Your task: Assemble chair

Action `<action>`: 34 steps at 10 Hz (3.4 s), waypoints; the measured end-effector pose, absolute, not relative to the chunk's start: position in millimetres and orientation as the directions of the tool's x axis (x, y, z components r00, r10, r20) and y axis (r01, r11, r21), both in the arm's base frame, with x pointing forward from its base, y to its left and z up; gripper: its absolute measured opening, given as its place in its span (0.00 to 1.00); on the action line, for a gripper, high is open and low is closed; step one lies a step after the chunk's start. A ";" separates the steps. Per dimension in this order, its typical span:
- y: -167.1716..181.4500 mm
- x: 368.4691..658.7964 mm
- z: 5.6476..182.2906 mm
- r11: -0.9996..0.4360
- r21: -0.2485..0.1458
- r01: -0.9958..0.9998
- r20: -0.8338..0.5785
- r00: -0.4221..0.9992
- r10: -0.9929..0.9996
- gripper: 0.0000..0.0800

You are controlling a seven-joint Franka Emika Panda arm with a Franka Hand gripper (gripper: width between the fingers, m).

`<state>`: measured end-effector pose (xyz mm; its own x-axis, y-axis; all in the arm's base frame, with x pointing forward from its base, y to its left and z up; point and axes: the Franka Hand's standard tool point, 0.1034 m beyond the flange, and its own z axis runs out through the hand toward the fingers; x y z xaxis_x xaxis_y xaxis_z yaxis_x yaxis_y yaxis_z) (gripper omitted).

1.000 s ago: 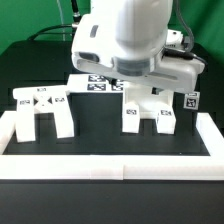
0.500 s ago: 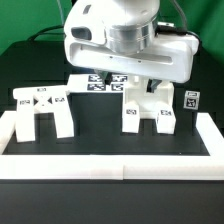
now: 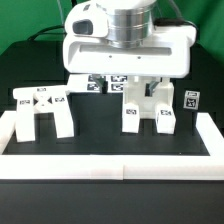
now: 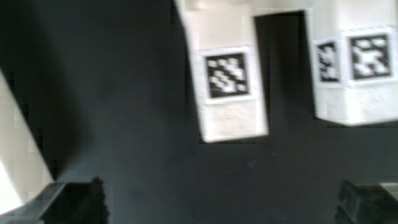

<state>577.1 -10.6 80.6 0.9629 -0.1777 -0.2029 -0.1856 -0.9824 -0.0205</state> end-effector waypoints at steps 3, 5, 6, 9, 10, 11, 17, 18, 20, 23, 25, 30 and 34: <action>-51.2 562.9 80.2 -0.996 -0.032 -0.085 -0.196 0.977 -0.077 0.81; -51.0 568.3 79.4 -0.996 -0.025 -0.089 -0.164 0.983 -0.083 0.81; -51.6 568.2 78.5 -0.996 -0.024 -0.089 -0.160 0.984 -0.084 0.81; -64.5 571.9 72.6 -1.000 0.017 -0.016 0.039 0.999 -0.016 0.81; -69.4 562.2 68.5 -1.000 0.020 0.014 0.029 0.999 0.014 0.81; -76.5 562.1 69.2 -0.998 0.023 0.061 0.028 0.998 0.062 0.81; -98.9 557.0 64.7 -0.986 0.028 0.166 0.017 0.986 0.167 0.81; -106.6 554.1 63.7 -0.964 0.030 0.264 0.011 0.964 0.265 0.81; -111.7 550.4 55.8 -0.961 0.029 0.275 0.000 0.961 0.276 0.81; -108.8 550.1 48.4 -0.956 0.025 0.291 -0.010 0.957 0.291 0.81; -109.0 549.6 47.8 -0.957 0.025 0.290 -0.011 0.957 0.290 0.81; -116.7 553.3 42.3 -0.951 0.028 0.307 -0.018 0.952 0.307 0.81; -120.9 552.0 27.4 -0.951 0.032 0.307 -0.031 0.952 0.306 0.81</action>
Offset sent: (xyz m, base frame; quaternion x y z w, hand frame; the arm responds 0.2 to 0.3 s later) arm 0.0000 0.0000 0.0000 0.0000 0.0000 0.0000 1.0000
